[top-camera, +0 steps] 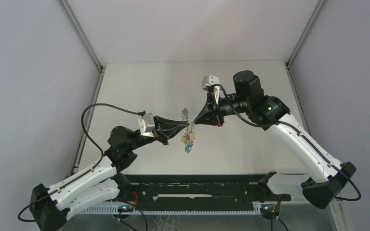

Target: Put the keys on the keyring

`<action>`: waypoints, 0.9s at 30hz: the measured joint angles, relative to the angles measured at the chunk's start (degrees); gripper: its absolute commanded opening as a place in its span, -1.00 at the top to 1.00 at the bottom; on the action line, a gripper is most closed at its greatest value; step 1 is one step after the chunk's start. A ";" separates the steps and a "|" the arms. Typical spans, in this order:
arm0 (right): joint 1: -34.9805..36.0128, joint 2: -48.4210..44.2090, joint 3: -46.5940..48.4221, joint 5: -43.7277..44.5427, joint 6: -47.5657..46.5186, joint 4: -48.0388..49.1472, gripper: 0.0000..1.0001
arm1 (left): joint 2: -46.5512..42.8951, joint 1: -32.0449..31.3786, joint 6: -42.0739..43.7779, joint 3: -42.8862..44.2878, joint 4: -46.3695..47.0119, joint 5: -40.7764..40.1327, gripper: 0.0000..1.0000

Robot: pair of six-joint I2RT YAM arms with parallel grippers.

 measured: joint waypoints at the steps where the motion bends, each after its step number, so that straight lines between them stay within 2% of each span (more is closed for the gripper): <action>1: -0.02 0.09 0.26 0.46 0.20 -0.44 1.00 | -0.09 0.00 0.00 0.00 0.28 -0.17 1.00; 8: -0.42 0.68 1.40 3.37 0.52 -4.11 1.00 | -1.20 0.00 -0.20 0.00 3.34 -0.59 1.00; 12: -0.42 0.33 1.25 3.02 -0.22 -4.00 0.64 | -1.20 0.00 -0.59 0.00 3.80 -0.57 1.00; 15: -0.42 -1.18 0.79 1.68 -1.73 -2.89 0.50 | -1.20 0.00 -0.96 0.00 3.80 -0.52 1.00; 27: -0.39 -2.75 0.68 -5.44 -6.32 3.06 0.38 | 0.26 0.00 -2.45 0.00 3.98 1.60 1.00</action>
